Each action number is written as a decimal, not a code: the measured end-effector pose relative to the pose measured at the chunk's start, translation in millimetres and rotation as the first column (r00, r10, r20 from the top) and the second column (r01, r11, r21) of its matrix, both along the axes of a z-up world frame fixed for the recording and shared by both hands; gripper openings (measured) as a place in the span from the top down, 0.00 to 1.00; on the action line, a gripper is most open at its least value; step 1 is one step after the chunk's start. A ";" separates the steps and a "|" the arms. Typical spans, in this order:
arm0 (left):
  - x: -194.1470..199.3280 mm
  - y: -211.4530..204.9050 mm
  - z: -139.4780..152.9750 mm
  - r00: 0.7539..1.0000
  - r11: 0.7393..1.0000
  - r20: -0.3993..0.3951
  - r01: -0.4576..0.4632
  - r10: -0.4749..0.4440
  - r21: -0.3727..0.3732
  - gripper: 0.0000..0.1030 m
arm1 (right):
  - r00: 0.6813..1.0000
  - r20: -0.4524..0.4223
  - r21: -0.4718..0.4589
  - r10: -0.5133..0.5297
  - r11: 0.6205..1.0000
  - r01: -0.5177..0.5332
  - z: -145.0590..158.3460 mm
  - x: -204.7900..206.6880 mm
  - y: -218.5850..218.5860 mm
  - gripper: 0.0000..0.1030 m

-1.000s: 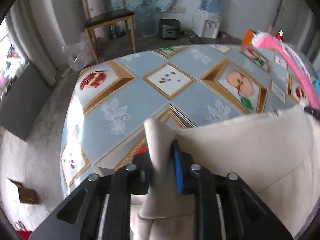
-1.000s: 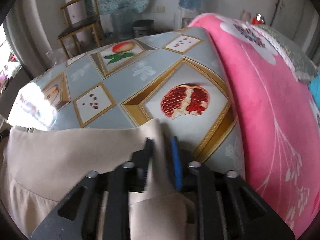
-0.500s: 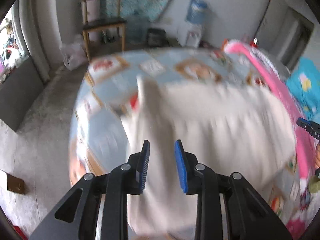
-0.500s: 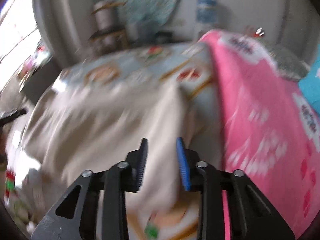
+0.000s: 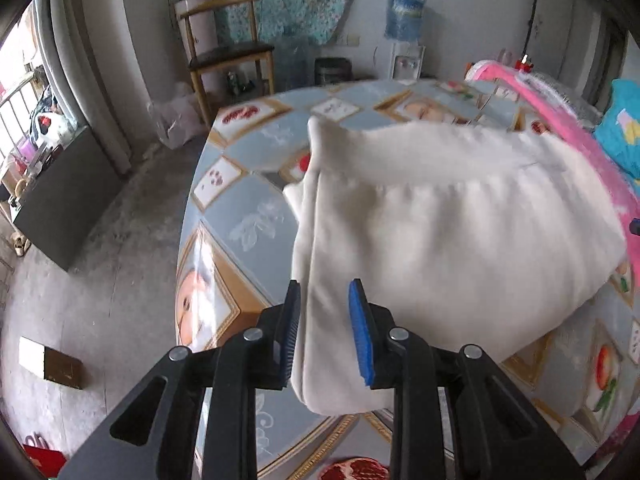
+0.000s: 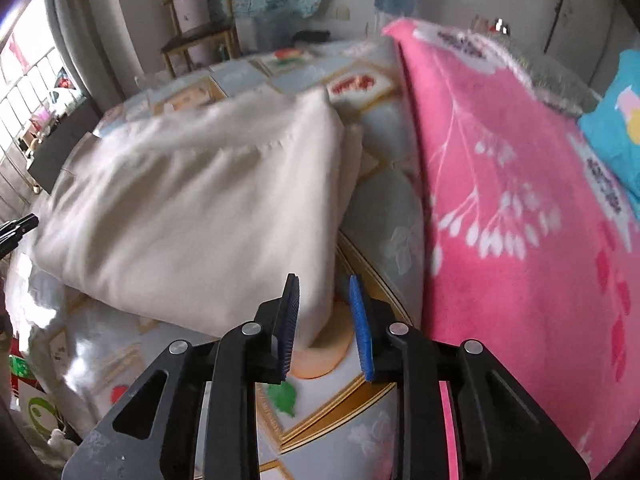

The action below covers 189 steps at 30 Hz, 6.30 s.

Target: Fold large clothes

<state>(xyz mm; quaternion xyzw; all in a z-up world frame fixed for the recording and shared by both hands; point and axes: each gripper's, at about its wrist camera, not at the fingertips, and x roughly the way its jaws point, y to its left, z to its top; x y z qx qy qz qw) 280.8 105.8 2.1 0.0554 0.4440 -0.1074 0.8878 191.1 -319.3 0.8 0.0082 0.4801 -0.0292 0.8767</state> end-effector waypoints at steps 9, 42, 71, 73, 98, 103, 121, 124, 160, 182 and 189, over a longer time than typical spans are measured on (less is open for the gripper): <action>-12.2 -130.1 9.2 0.949 0.937 -0.024 0.304 -0.313 -0.174 0.71 | 0.932 0.084 0.098 0.353 0.928 -0.360 1.4 31.7 140.1 0.74; 143.5 -101.0 -26.5 0.989 0.943 -0.145 -0.077 0.031 -0.325 0.71 | 0.994 0.026 0.283 0.105 0.953 -0.108 -36.8 181.7 108.3 0.86; -29.1 -39.3 -9.7 0.999 0.983 -0.016 -0.032 0.030 -0.182 0.51 | 0.990 0.107 0.130 -0.095 0.988 0.081 -22.8 -7.4 80.7 0.35; -26.4 -52.1 -24.5 0.998 0.991 -0.048 -0.043 0.037 -0.130 0.47 | 0.994 0.057 0.092 -0.093 0.992 0.088 -44.8 -6.2 90.3 0.34; -23.9 -91.5 -40.7 0.998 0.996 -0.022 -0.052 0.051 -0.067 0.13 | 0.985 0.093 -0.025 0.143 0.990 -0.141 -66.1 -0.4 204.0 0.28; -20.6 -94.4 -42.1 0.998 0.996 -0.045 -0.054 0.051 -0.066 0.09 | 0.986 0.134 0.000 0.103 0.995 -0.104 -43.6 -10.0 189.6 0.28; -13.5 -93.9 -42.8 0.995 0.995 -0.094 -0.049 0.041 -0.083 0.06 | 0.983 0.152 -0.031 -0.100 0.994 0.106 -45.0 -29.2 130.5 0.25; -12.1 -93.6 -42.7 0.994 0.995 -0.104 -0.049 0.040 -0.085 0.06 | 0.983 0.132 -0.018 -0.128 0.991 0.131 -52.4 -23.0 117.9 0.24; -107.1 -115.1 10.6 0.982 0.986 -0.090 -0.165 0.164 0.003 0.05 | 0.999 0.042 0.148 -0.021 0.989 0.015 -18.7 -102.2 147.1 0.21; -106.1 -120.2 4.3 0.983 0.989 -0.110 -0.149 0.148 0.002 0.05 | 0.999 0.043 0.116 -0.031 0.993 0.025 -15.4 -103.1 152.6 0.21; -105.6 -122.7 3.3 0.984 0.989 -0.108 -0.145 0.145 0.012 0.05 | 0.998 0.042 0.120 -0.038 0.992 0.033 -15.2 -101.8 149.8 0.21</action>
